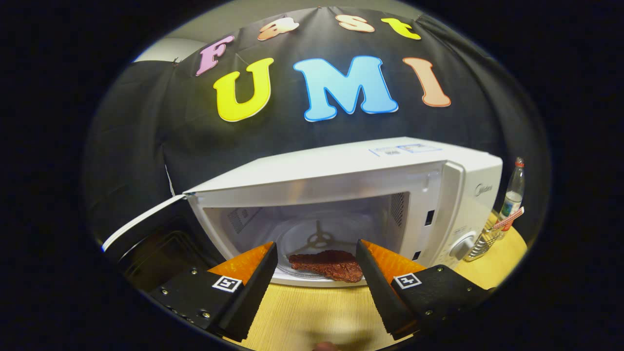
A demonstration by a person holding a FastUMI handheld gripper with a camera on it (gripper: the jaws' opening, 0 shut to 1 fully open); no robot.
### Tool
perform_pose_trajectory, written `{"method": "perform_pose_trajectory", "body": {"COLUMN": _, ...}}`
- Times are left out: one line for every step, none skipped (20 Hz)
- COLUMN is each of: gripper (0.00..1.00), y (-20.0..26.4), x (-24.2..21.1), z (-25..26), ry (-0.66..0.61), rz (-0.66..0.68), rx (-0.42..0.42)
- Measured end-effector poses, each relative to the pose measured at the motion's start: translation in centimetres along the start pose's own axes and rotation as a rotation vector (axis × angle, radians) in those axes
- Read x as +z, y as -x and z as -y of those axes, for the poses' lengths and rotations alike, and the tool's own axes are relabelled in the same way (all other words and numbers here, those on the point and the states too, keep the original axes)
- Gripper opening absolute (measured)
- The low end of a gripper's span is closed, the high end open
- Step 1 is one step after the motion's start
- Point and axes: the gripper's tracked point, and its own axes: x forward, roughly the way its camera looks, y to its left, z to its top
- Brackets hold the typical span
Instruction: Open the microwave, put the food inside, and close the microwave door.
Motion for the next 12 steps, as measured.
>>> {"method": "perform_pose_trajectory", "body": {"gripper": 0.98, "y": 1.4, "x": 0.7, "z": -0.5, "ry": 0.007, "rz": 0.014, "rx": 0.007}}
{"method": "perform_pose_trajectory", "body": {"gripper": 0.98, "y": 2.5, "x": 1.2, "z": -1.1, "ry": 0.013, "rz": 0.025, "rx": 0.011}}
{"method": "perform_pose_trajectory", "body": {"gripper": 0.98, "y": 3.9, "x": 1.8, "z": -1.7, "ry": 0.016, "rz": 0.038, "rx": 0.017}}
{"method": "perform_pose_trajectory", "body": {"gripper": 0.98, "y": 5.2, "x": 2.4, "z": -2.3, "ry": 0.017, "rz": 0.050, "rx": 0.021}}
{"method": "perform_pose_trajectory", "body": {"gripper": 0.98, "y": 6.4, "x": 2.9, "z": -2.9, "ry": 0.016, "rz": 0.061, "rx": 0.028}}
{"method": "perform_pose_trajectory", "body": {"gripper": 0.98, "y": 7.7, "x": 3.1, "z": -3.6, "ry": 0.013, "rz": 0.069, "rx": 0.035}}
{"method": "perform_pose_trajectory", "body": {"gripper": 0.97, "y": 8.8, "x": 3.4, "z": -4.3, "ry": 0.013, "rz": 0.075, "rx": 0.042}}
{"method": "perform_pose_trajectory", "body": {"gripper": 0.97, "y": 9.9, "x": 3.5, "z": -4.8, "ry": 0.018, "rz": 0.081, "rx": 0.045}}
{"method": "perform_pose_trajectory", "body": {"gripper": 0.97, "y": 11.1, "x": 3.7, "z": -5.4, "ry": 0.022, "rz": 0.084, "rx": 0.047}}
{"method": "perform_pose_trajectory", "body": {"gripper": 0.97, "y": 12.1, "x": 3.8, "z": -6.3, "ry": 0.024, "rz": 0.092, "rx": 0.056}}
{"method": "perform_pose_trajectory", "body": {"gripper": 0.97, "y": 13.2, "x": 4.1, "z": -7.1, "ry": 0.026, "rz": 0.107, "rx": 0.061}}
{"method": "perform_pose_trajectory", "body": {"gripper": 0.98, "y": 14.3, "x": 4.3, "z": -7.9, "ry": 0.032, "rz": 0.118, "rx": 0.072}}
